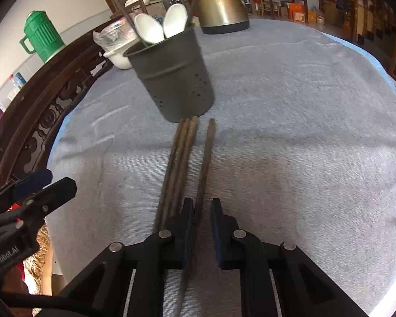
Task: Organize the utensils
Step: 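Lower both tools toward the loose brown chopsticks on the cloth, then close the right tool on one brown chopstick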
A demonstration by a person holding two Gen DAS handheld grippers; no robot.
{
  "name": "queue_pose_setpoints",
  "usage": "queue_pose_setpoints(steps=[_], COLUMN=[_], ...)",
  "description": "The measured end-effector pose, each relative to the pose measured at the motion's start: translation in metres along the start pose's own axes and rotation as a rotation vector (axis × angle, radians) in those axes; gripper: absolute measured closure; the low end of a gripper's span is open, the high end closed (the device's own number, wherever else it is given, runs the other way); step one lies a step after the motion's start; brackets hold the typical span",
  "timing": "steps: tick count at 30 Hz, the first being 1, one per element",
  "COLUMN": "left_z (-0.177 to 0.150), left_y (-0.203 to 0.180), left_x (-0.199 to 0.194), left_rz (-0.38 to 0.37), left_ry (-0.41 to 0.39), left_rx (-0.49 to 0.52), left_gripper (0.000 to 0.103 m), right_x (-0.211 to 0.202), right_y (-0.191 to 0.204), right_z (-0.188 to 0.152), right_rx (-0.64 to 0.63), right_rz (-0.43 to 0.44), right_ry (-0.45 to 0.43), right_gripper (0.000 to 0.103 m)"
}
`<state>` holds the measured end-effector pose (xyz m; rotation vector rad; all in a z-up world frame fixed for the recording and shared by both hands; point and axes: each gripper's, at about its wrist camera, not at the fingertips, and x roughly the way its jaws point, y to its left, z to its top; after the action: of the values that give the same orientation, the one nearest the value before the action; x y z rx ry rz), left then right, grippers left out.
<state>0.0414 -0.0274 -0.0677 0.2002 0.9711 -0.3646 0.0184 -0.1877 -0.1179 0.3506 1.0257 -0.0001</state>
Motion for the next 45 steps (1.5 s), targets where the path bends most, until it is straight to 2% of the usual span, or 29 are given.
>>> queue_pose_setpoints(steps=[4,9,13,17,21,25,29,34,45], left_z=[0.005,0.011,0.017,0.020,0.022,0.022,0.024,0.025,0.021], left_y=[-0.007,-0.023,-0.031,-0.037,-0.042,-0.044,-0.046,-0.049,-0.020], left_x=[0.009,0.025,0.041,0.051,0.062,0.068,0.072,0.076,0.070], left_rz=[-0.084,-0.146,-0.165,-0.180,-0.186,-0.211,-0.233,-0.229,-0.250], left_ry=[0.029,0.066,0.102,0.123,0.147,0.159,0.158,0.154,0.166], left_rx=[0.003,0.026,0.021,0.024,0.017,0.003,-0.006,-0.002,-0.033], left_gripper=[0.040,0.041,0.041,0.048,0.060,0.060,0.060,0.061,0.062], right_x=[-0.005,-0.011,-0.012,-0.014,-0.016,-0.018,-0.019,-0.018,-0.017], right_y=[-0.014,-0.031,-0.041,-0.047,-0.061,-0.075,-0.081,-0.085,-0.065], right_z=[0.002,0.002,0.001,-0.001,-0.005,-0.011,-0.015,-0.012,0.021], right_rx=[0.021,0.063,0.100,0.134,0.241,0.367,0.428,0.427,0.262], right_rz=[-0.032,-0.011,0.016,0.039,0.085,0.130,0.166,0.203,0.144], right_ry=[-0.005,0.001,0.004,0.009,0.010,0.004,0.000,0.026,0.000], right_gripper=[0.088,0.088,0.088,0.089,0.091,0.092,0.092,0.091,0.086])
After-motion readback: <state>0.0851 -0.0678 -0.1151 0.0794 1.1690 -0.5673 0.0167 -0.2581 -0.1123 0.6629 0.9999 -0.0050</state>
